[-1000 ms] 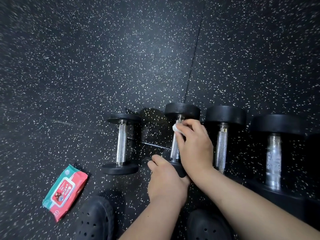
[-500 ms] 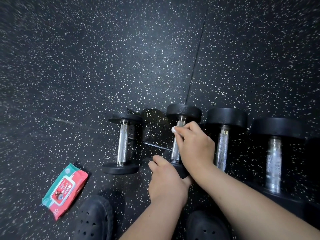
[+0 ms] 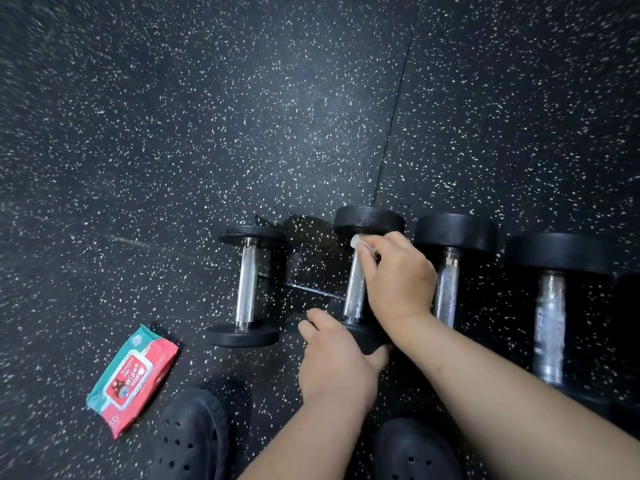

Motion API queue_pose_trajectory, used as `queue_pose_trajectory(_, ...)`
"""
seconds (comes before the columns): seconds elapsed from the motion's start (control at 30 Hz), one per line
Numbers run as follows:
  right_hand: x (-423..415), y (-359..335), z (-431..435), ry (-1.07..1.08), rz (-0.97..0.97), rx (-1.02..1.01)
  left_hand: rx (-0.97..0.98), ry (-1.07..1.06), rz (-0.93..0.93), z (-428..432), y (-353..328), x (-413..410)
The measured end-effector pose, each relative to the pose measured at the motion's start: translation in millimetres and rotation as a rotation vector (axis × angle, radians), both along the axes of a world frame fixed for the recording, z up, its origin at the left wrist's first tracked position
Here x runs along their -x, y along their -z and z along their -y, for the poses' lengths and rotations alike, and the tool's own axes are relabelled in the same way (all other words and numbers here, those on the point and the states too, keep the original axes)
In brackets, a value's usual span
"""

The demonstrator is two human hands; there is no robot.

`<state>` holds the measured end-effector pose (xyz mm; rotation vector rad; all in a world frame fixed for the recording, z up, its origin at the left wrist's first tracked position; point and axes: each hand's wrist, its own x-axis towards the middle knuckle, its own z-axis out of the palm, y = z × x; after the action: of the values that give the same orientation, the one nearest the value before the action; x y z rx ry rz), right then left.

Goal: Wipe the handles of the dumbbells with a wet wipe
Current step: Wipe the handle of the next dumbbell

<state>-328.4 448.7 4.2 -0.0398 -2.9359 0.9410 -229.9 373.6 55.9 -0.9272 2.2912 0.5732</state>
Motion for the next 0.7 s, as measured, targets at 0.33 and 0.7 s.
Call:
queue_pose_trajectory(0.33,-11.2,1.0,-0.5,0.225,0.179,0.250,0.000,-0.001,-0.016,-0.4,0.0,-0.4)
queue_pose_trajectory(0.7,-12.3,2.2,2.6,0.367,0.311,0.376,0.002,-0.004,-0.015,-1.0,-0.5,-0.1)
